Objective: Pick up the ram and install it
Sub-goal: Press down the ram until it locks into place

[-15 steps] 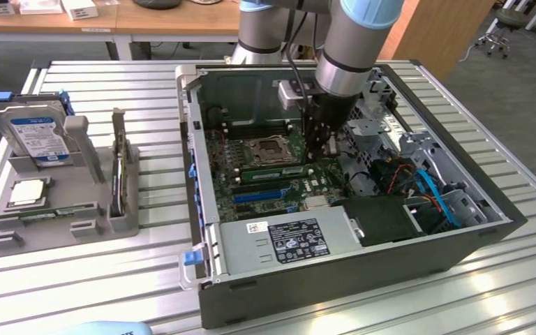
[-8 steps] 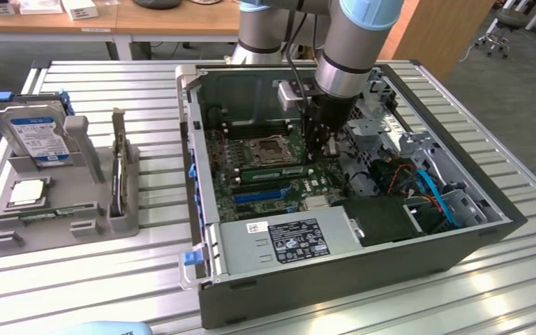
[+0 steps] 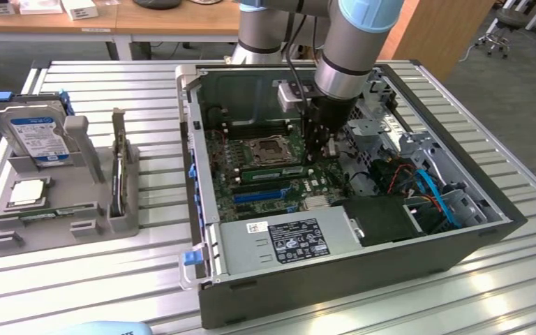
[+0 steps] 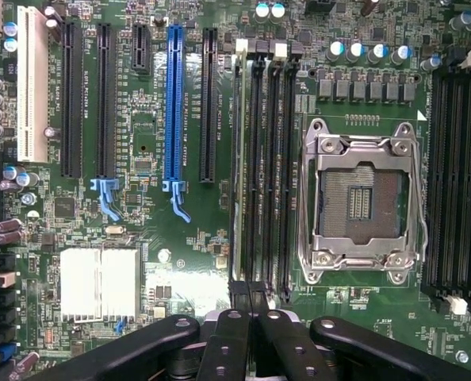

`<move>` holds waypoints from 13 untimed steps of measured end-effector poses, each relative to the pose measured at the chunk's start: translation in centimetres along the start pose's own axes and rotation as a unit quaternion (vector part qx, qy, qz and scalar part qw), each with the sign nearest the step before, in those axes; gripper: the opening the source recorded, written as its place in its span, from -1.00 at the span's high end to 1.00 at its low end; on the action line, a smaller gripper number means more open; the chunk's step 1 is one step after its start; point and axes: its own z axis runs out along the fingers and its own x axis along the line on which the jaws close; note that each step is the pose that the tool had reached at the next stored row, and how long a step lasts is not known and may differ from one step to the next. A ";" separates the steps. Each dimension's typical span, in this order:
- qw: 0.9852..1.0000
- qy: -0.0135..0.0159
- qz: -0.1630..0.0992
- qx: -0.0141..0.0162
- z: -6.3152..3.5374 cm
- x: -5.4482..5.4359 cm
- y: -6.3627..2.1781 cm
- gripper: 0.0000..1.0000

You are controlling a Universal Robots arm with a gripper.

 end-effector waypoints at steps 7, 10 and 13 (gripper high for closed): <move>1.000 0.000 0.000 0.000 0.16 0.0 -0.01 0.80; 1.000 0.000 0.000 0.000 0.23 0.0 0.00 0.80; 1.000 0.000 0.000 0.000 0.25 0.0 -0.01 0.80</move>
